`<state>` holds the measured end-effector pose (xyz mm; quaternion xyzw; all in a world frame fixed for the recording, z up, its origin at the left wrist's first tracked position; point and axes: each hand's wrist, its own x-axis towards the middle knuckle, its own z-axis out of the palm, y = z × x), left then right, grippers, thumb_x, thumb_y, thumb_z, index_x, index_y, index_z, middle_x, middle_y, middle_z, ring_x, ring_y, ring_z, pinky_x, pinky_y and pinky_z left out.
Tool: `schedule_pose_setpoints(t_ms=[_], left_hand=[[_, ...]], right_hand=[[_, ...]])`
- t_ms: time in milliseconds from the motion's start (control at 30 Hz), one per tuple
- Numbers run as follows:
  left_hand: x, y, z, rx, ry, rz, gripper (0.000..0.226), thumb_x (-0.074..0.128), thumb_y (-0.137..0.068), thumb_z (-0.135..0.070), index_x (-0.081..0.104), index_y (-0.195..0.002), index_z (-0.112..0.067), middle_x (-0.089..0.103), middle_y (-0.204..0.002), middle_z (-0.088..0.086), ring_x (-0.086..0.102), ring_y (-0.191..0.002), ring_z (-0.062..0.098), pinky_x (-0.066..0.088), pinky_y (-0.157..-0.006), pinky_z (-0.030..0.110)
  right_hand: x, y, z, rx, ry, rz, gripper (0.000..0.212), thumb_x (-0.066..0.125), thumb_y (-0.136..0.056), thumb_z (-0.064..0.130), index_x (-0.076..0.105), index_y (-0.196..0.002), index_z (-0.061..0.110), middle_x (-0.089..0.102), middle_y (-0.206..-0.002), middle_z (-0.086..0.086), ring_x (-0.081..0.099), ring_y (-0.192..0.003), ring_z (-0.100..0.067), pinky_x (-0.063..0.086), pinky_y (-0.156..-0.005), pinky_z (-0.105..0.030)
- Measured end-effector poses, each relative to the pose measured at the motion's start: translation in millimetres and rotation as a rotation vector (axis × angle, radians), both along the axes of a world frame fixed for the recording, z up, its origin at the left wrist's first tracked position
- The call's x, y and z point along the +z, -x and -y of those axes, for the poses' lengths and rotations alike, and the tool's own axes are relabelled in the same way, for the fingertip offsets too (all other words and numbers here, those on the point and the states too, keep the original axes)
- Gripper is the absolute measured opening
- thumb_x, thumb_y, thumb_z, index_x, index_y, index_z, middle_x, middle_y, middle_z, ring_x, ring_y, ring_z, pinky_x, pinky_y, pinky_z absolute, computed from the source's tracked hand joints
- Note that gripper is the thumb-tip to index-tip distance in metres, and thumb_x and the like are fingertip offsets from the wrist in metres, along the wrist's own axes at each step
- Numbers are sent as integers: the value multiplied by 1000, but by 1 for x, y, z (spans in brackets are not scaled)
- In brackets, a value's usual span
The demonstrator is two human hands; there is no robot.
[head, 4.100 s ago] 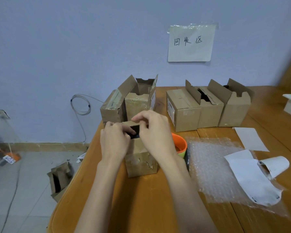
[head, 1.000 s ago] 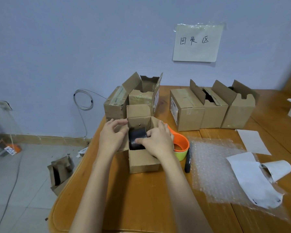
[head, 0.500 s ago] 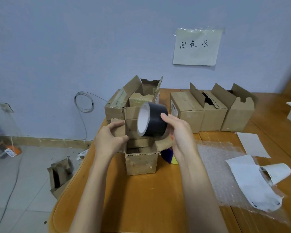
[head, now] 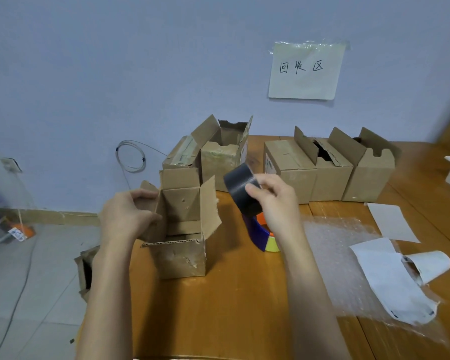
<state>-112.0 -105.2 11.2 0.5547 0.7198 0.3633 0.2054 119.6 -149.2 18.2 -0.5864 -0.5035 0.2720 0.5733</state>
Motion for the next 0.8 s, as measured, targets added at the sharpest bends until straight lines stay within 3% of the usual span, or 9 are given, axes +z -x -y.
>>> schedule_pose_setpoints(t_ms=[100, 200, 400, 567, 700, 800], left_hand=[[-2, 1, -1, 34, -15, -39, 43, 77, -65, -6, 66, -93, -37, 63, -92, 2, 58, -95, 26, 43, -75, 30], [-3, 1, -2, 46, -27, -38, 43, 77, -66, -7, 69, -98, -35, 65, -96, 5, 59, -100, 29, 46, -80, 34], [-4, 0, -4, 55, -33, -51, 42, 80, -69, -12, 71, -105, -32, 68, -106, 8, 58, -105, 30, 45, -83, 35], [-3, -2, -4, 51, -49, -58, 42, 80, -68, -13, 71, -105, -32, 68, -105, 8, 58, -105, 31, 47, -86, 38], [-2, -2, -3, 50, -47, -56, 39, 81, -68, -15, 70, -100, -34, 63, -96, 5, 58, -102, 30, 45, -83, 36], [-1, -3, -4, 40, -43, -40, 32, 82, -69, -17, 67, -90, -36, 61, -91, 2, 56, -94, 26, 44, -77, 34]], right_hand=[[-15, 1, -7, -31, 8, 320, 11, 64, -88, 18, 70, -98, 17, 58, -103, 17, 55, -102, -10, 39, -99, -35], [-24, 2, -7, -37, 51, 592, 14, 61, -91, 20, 69, -102, 21, 54, -104, 20, 50, -102, -7, 26, -103, -29], [-28, 7, -7, 123, 38, 860, 15, 61, -89, 15, 69, -100, 23, 58, -108, 15, 48, -110, -7, 11, -114, -31], [-31, 15, -7, 246, 76, 945, 14, 62, -87, 15, 71, -97, 20, 62, -109, 12, 45, -110, -9, 7, -114, -33], [-39, 15, -1, 307, 248, 928, 17, 69, -83, 13, 75, -98, 18, 65, -99, 8, 44, -104, -17, 20, -94, -23], [-38, 16, 2, 344, 367, 909, 19, 74, -81, 16, 77, -99, 20, 67, -104, 4, 48, -110, -22, 30, -100, -32]])
